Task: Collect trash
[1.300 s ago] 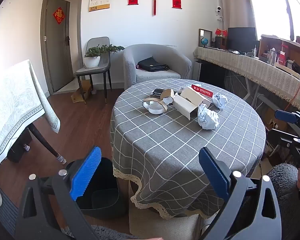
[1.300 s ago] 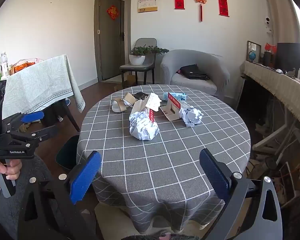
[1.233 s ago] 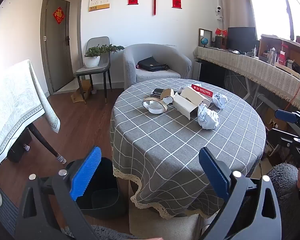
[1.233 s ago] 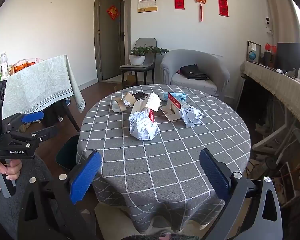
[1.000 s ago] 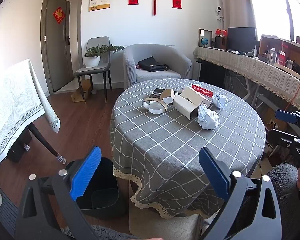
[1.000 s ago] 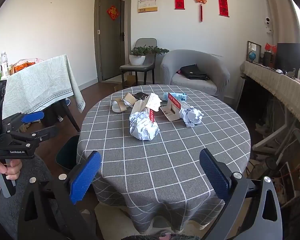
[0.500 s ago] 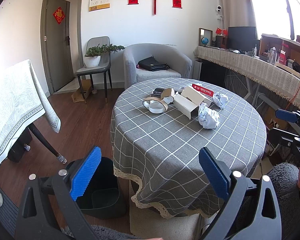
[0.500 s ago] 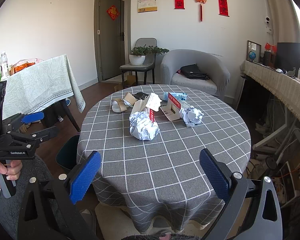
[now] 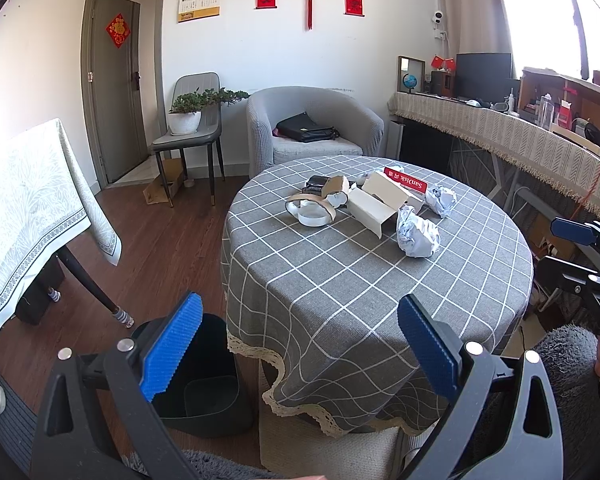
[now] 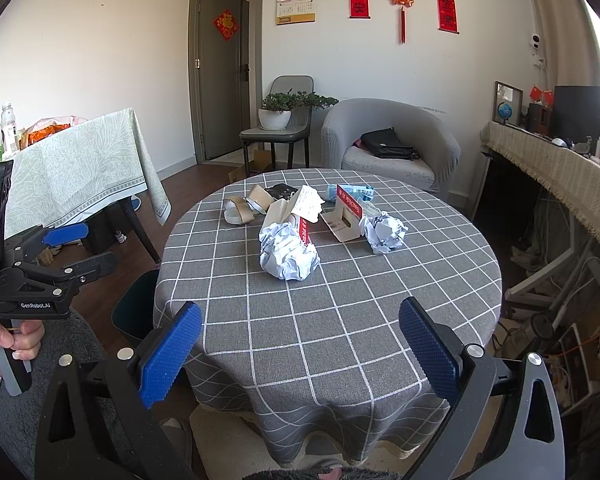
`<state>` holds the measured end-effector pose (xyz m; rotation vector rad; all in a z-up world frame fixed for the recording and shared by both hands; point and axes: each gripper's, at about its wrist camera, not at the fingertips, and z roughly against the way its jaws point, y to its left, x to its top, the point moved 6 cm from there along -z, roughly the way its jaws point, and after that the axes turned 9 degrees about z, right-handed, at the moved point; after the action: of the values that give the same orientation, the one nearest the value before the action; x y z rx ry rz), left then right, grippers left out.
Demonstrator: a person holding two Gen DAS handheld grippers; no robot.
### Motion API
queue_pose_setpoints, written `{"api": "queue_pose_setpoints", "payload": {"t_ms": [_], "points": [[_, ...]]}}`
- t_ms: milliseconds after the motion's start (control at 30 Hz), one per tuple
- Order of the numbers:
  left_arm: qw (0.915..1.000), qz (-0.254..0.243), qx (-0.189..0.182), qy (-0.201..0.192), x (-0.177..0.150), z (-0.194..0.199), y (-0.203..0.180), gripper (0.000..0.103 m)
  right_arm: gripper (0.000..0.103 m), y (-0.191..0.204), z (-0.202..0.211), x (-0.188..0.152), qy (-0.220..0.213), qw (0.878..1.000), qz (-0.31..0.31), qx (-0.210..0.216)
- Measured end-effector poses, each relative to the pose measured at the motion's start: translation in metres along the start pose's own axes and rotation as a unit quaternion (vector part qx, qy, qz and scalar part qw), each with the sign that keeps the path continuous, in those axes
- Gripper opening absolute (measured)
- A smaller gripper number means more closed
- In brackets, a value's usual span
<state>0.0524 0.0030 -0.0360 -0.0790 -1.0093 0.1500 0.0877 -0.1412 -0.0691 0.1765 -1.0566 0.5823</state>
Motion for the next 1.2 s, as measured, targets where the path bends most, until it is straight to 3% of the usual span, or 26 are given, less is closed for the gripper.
{"api": "queue_pose_setpoints", "payload": {"t_ms": [1200], "points": [[0.9999,0.009,-0.011,0.006,0.0041,0.0008,-0.0037,0.100,0.100,-0.0057,0.0002,0.0021,0.006,1.000,-0.004,0.007]]}}
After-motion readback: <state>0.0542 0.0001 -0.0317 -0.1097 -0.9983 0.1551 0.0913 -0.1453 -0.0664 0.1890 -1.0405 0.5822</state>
